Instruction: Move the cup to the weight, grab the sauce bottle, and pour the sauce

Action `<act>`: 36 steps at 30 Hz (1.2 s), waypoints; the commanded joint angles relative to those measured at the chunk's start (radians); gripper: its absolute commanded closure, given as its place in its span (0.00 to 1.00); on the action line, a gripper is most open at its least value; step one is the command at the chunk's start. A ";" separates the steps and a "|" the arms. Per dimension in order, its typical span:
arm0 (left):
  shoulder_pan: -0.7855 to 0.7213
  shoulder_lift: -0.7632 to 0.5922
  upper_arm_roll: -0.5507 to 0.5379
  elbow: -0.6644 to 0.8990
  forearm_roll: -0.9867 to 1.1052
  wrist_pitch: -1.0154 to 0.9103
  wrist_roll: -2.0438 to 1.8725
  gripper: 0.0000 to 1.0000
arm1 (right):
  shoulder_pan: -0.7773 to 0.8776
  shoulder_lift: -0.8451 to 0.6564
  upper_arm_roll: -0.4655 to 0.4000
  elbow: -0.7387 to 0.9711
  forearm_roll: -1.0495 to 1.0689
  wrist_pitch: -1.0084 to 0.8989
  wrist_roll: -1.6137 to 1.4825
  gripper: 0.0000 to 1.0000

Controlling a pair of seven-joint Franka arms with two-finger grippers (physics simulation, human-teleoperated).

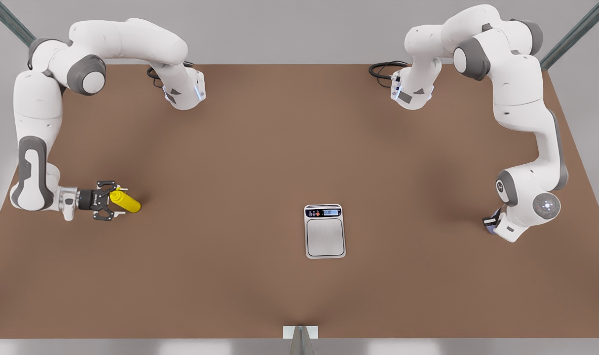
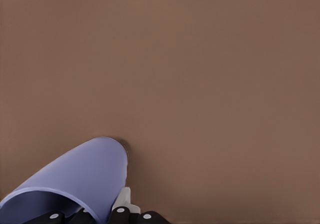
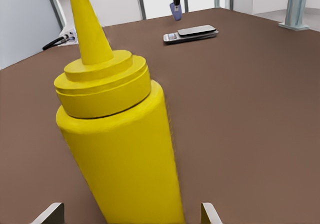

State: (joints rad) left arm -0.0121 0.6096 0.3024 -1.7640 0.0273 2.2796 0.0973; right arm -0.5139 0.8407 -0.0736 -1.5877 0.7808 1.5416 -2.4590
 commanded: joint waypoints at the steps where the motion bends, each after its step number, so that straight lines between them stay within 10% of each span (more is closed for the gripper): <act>1: 0.000 -0.001 0.000 0.000 -0.075 -0.002 0.007 0.79 | 0.000 0.000 0.000 0.000 0.000 0.000 0.000 0.00; 17: -0.103 -0.076 -0.114 0.005 -0.078 -0.060 -0.203 0.79 | 0.015 0.020 0.000 0.003 0.000 0.003 -0.040 0.00; 22: -0.176 -0.076 -0.160 0.006 -0.078 -0.060 -0.395 0.79 | 0.015 0.023 0.000 0.003 0.002 0.000 -0.038 0.28; 36: -0.380 0.007 -0.319 0.173 -0.102 -0.068 -1.031 0.79 | 0.020 0.026 0.006 0.005 0.008 0.002 -0.032 0.37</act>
State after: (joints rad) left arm -0.4058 0.6341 -0.0168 -1.5639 0.0348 2.2058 -0.9769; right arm -0.4939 0.8667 -0.0675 -1.5831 0.7885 1.5432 -2.4912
